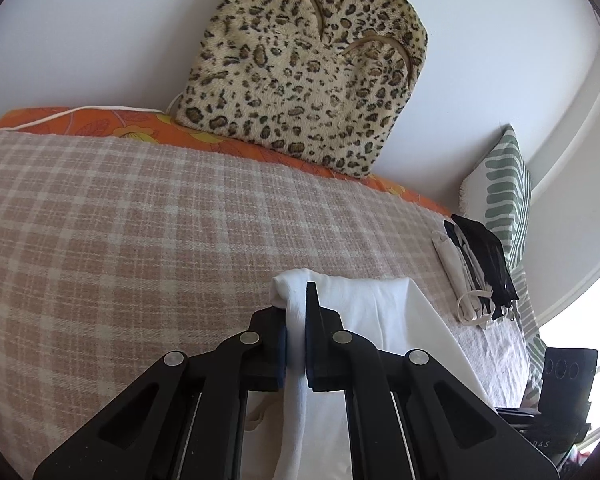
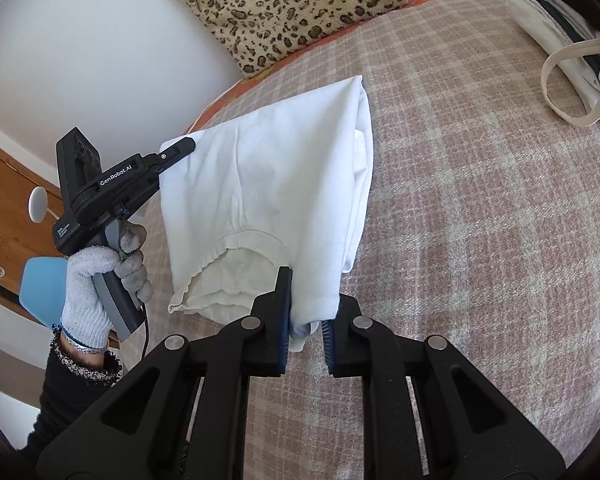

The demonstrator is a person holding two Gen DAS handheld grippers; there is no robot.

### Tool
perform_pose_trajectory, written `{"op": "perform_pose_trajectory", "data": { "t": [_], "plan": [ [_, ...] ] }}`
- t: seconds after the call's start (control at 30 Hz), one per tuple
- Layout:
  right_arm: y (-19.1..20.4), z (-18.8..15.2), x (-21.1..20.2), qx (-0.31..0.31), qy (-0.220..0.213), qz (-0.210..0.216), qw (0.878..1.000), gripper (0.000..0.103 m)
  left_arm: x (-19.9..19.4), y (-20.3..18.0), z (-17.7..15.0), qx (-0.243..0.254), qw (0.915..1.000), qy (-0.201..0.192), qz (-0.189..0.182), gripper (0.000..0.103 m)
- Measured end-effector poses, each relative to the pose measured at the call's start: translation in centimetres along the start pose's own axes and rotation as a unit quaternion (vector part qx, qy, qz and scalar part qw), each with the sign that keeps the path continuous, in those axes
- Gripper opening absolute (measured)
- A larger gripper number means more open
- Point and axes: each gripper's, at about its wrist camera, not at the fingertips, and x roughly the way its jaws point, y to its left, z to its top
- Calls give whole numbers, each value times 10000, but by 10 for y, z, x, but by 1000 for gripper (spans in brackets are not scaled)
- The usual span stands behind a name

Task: Fold small clothes
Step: 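Carry the held folded shirt with the right gripper onto the clothes stack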

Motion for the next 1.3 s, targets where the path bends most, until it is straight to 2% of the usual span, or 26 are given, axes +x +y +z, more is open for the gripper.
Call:
{"op": "perform_pose_trajectory", "data": {
  "t": [0.33, 0.53, 0.83, 1.3],
  "plan": [
    [7, 0, -38, -207, -386, -197, 9988, 14, -24, -44, -4, 446, 9985, -304, -35, 5],
    [-2, -7, -71, -279, -624, -324, 9971, 14, -23, -71, -7, 575, 9975, -340, -227, 5],
    [-29, -7, -129, -146, -952, -489, 9941, 14, -7, -128, -5, 799, 9946, -309, -577, 5],
    [-77, 8, -212, -47, -1490, -906, 9847, 14, 33, -239, 27, 1334, 9845, -372, -1073, 4]
  ]
}}
